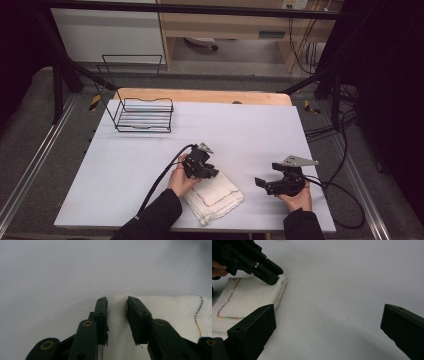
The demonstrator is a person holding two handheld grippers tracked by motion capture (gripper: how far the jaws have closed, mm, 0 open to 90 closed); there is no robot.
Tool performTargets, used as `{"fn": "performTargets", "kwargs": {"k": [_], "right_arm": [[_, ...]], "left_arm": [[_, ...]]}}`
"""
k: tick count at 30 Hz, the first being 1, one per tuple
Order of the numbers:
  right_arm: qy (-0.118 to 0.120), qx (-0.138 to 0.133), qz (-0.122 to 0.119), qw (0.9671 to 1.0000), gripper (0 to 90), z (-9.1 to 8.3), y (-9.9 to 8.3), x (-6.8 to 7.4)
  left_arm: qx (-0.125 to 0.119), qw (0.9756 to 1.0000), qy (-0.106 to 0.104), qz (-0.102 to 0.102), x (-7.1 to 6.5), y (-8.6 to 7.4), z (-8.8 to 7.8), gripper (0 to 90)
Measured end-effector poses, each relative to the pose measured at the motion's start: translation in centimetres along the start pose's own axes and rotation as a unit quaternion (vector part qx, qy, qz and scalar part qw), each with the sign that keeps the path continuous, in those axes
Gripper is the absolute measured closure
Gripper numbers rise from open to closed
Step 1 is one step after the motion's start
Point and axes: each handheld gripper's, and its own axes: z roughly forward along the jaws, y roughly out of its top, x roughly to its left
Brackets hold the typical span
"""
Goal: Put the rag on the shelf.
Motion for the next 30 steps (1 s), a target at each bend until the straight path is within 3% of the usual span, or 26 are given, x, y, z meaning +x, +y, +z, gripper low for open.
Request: {"fn": "performTargets", "kwargs": {"k": [4, 7, 12, 17, 22, 30], "right_arm": [[0.001, 0.0, 0.002, 1.0, 0.7, 0.0, 0.0, 0.0], [-0.001, 0.0, -0.002, 1.0, 0.8, 0.1, 0.1, 0.1], [0.002, 0.003, -0.005, 1.0, 1.0, 0.2, 0.2, 0.4], [0.01, 0.0, -0.006, 0.9999, 2.6, 0.6, 0.5, 1.1], [0.017, 0.004, -0.011, 0.9998, 4.2, 1.3, 0.9, 2.0], [0.02, 0.015, -0.021, 0.9995, 5.8, 3.4, 1.9, 3.6]], "left_arm": [[0.004, 1.0, 0.001, 0.003, -0.2, 0.0, 0.0, 72.5], [0.004, 1.0, 0.007, 0.004, -0.4, 0.0, -0.2, 82.1], [-0.014, 0.9996, 0.022, 0.008, -0.8, -0.3, -0.8, 83.8], [-0.034, 0.9984, 0.043, 0.013, -0.6, -0.8, -2.4, 84.2], [-0.053, 0.9971, 0.055, -0.008, 0.4, -1.7, -4.6, 84.3], [-0.072, 0.9925, 0.092, -0.036, 2.0, -4.5, -6.6, 84.2]]}}
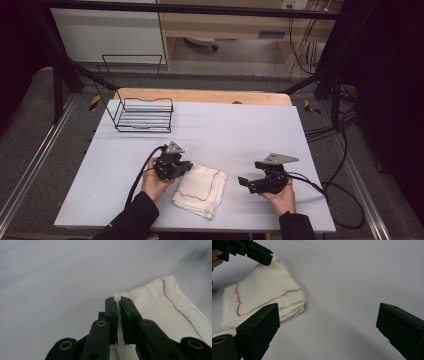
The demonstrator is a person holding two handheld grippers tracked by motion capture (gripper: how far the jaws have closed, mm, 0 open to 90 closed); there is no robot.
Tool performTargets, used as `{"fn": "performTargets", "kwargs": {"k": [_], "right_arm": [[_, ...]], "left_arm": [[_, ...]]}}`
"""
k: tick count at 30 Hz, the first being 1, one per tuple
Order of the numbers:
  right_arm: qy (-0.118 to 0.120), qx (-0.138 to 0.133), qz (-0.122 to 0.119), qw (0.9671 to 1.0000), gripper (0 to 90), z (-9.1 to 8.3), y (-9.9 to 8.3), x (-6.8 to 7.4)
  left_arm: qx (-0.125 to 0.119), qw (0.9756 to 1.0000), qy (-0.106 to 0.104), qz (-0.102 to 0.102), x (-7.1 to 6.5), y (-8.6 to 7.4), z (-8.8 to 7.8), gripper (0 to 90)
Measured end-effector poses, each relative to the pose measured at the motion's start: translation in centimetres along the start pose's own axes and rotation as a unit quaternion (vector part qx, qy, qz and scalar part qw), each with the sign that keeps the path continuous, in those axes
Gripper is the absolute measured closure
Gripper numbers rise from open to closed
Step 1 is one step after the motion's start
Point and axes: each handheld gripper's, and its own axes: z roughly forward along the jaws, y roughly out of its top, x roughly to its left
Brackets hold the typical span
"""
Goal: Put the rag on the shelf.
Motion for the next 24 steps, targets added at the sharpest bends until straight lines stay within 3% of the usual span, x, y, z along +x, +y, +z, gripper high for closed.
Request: {"fn": "performTargets", "kwargs": {"k": [11, 20, 24], "right_arm": [[0.001, 0.014, 0.011, 0.9998, 9.1, 2.9, 1.7, 1.2], [0.005, 0.026, 0.018, 0.9995, 18.0, 6.7, 3.6, 2.3], [0.006, 0.043, 0.009, 0.999, 23.8, 8.6, 4.0, 3.0]], "left_arm": [[-0.017, 0.9991, 0.03, -0.027, 1.2, -2.3, -1.9, 83.8], [-0.025, 0.9986, 0.036, -0.028, 1.8, -3.6, -1.1, 82.7], [-0.026, 0.9982, 0.034, -0.042, 2.0, -3.8, -0.8, 82.1]]}}
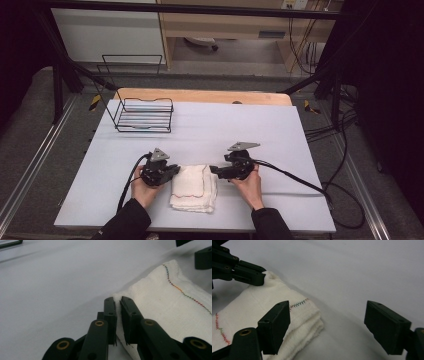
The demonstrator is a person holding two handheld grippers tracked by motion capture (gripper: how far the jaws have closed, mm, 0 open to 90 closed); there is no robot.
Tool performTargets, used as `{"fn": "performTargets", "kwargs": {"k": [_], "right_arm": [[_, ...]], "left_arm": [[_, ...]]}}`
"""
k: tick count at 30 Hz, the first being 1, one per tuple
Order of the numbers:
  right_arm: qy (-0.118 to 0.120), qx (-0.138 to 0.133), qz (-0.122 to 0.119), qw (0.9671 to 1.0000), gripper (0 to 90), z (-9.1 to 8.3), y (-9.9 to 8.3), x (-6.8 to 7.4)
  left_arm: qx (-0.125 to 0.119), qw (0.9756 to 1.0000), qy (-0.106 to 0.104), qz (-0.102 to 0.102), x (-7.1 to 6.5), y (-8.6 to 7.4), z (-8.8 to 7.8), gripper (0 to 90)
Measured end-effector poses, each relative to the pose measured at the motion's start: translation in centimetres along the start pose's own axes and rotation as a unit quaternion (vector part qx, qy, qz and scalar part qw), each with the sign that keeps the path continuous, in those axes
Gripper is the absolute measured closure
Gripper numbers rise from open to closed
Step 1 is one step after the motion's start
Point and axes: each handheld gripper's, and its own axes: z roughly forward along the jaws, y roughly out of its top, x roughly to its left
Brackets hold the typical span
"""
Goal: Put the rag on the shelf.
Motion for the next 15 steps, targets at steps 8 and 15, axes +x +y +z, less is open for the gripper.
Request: {"fn": "performTargets", "kwargs": {"k": [8, 15], "right_arm": [[-0.009, 0.023, -0.026, 0.9994, 36.3, 2.0, 0.2, 1.4], [-0.004, 0.037, -0.011, 0.9992, 50.0, 2.2, 0.0, 1.7]], "left_arm": [[-0.002, 1.0, 0.006, -0.002, -0.1, -0.2, 0.3, 80.4], [-0.001, 1.0, 0.009, -0.003, 0.0, -0.1, 0.2, 76.7]]}}
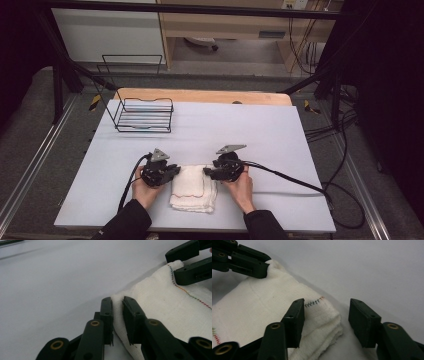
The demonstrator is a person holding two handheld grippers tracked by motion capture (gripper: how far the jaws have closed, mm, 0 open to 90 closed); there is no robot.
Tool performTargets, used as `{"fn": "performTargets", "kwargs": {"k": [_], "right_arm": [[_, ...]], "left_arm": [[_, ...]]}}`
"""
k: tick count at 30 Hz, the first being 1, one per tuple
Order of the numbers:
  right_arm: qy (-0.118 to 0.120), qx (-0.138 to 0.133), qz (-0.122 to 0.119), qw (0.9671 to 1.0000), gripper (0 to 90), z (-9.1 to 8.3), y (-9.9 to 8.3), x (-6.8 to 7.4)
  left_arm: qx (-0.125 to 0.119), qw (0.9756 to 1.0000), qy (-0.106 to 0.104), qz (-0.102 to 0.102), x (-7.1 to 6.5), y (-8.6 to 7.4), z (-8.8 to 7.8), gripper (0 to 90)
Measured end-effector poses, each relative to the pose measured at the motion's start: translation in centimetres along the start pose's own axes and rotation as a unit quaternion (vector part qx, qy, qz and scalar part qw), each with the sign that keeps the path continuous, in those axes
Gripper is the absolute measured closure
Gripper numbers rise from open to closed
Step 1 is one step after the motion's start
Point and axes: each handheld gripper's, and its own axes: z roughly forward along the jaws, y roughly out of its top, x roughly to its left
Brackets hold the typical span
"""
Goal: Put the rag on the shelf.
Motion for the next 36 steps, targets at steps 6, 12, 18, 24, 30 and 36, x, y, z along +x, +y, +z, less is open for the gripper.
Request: {"fn": "performTargets", "kwargs": {"k": [6, 12, 18, 24, 30, 36], "right_arm": [[0.018, 0.014, 0.024, 0.9994, 65.0, -0.3, -0.1, 0.3], [0.027, 0.019, 0.034, 0.9989, 74.7, -0.5, -0.1, 0.4], [0.022, 0.008, 0.038, 0.999, 65.3, 0.0, -0.1, 0.2], [0.033, 0.009, 0.042, 0.9985, 74.0, 0.1, -0.2, 0.4], [0.041, 0.009, 0.044, 0.9982, 81.3, 0.2, -0.3, 0.5], [0.04, 0.004, 0.037, 0.9985, 83.4, -0.1, -0.2, 0.5]], "left_arm": [[0.002, 1.0, -0.003, -0.003, 0.1, 0.0, 0.0, 74.7], [-0.001, 0.9999, -0.001, -0.012, 0.6, 0.1, 0.0, 65.0], [-0.001, 0.9992, -0.019, -0.034, 1.1, 0.3, 0.5, 60.6], [0.006, 0.9991, -0.026, -0.032, 0.6, 0.4, 0.6, 72.8], [0.014, 0.9988, -0.032, -0.036, 0.6, 0.5, 0.7, 78.0], [0.006, 0.9993, -0.026, -0.027, 0.3, 0.5, 0.6, 82.5]]}}
